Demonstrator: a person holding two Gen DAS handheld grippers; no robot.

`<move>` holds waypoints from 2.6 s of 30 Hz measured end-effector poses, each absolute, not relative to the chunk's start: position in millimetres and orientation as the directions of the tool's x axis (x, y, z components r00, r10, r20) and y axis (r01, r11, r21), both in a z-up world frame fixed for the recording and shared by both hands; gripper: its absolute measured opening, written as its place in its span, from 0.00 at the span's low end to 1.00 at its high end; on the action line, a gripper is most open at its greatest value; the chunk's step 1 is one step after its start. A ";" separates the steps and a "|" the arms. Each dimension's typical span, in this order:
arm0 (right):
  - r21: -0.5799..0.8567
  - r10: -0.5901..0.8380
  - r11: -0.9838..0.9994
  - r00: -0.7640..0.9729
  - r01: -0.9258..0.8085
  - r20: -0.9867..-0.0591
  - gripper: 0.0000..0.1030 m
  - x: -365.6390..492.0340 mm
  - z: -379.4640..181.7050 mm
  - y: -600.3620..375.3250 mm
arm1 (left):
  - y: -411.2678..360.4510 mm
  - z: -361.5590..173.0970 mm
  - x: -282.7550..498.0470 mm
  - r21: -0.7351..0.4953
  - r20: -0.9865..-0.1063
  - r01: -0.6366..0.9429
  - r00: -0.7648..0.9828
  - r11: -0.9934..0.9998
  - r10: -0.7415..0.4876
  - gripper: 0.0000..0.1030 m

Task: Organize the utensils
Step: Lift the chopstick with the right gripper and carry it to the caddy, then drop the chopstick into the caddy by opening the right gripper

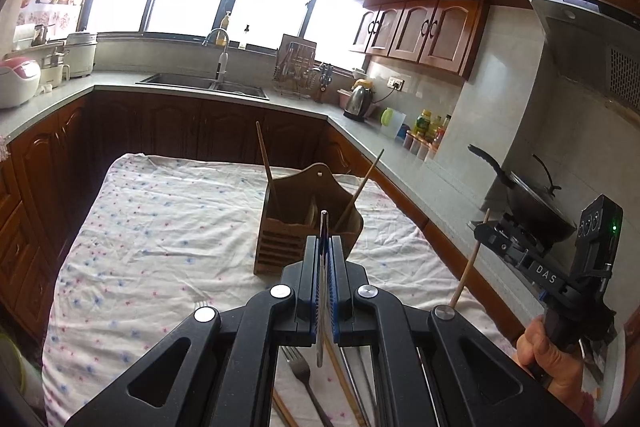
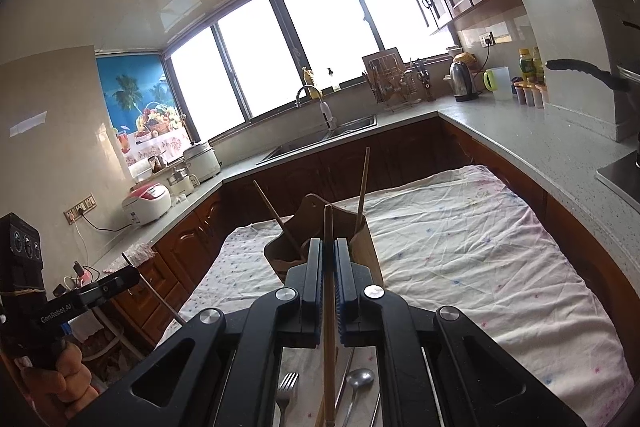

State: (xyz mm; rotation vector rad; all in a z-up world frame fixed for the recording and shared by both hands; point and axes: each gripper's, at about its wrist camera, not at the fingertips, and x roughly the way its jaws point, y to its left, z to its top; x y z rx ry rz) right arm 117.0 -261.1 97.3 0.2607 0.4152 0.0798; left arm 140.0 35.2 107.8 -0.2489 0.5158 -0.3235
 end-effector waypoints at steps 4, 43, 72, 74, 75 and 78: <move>0.261 0.130 0.965 0.919 -0.031 -0.372 0.05 127.6 103.3 -260.3 | 37.9 112.9 145.6 -0.309 -0.422 0.240 0.832 0.920 -0.359 0.02; 0.236 0.031 0.972 0.981 0.015 -0.193 0.05 285.7 102.8 -273.3 | 42.6 91.2 344.4 -0.311 -0.349 0.203 0.884 0.928 -0.310 0.02; 0.242 0.017 0.967 0.936 0.073 -0.351 0.11 291.7 52.2 -280.1 | 31.8 33.2 397.3 -0.329 -0.473 0.136 0.833 0.935 -0.287 0.03; 0.243 0.016 0.967 0.935 0.075 -0.354 0.14 291.2 52.8 -281.7 | 31.4 32.2 395.8 -0.329 -0.478 0.133 0.830 0.935 -0.287 0.03; 0.247 0.014 0.966 0.935 0.078 -0.353 0.21 289.9 53.7 -282.8 | 31.2 31.5 396.9 -0.328 -0.486 0.132 0.825 0.935 -0.287 0.03; 0.274 0.018 0.959 0.945 0.077 -0.327 0.62 281.3 59.6 -287.2 | 32.8 30.3 397.4 -0.331 -0.508 0.121 0.813 0.936 -0.285 0.23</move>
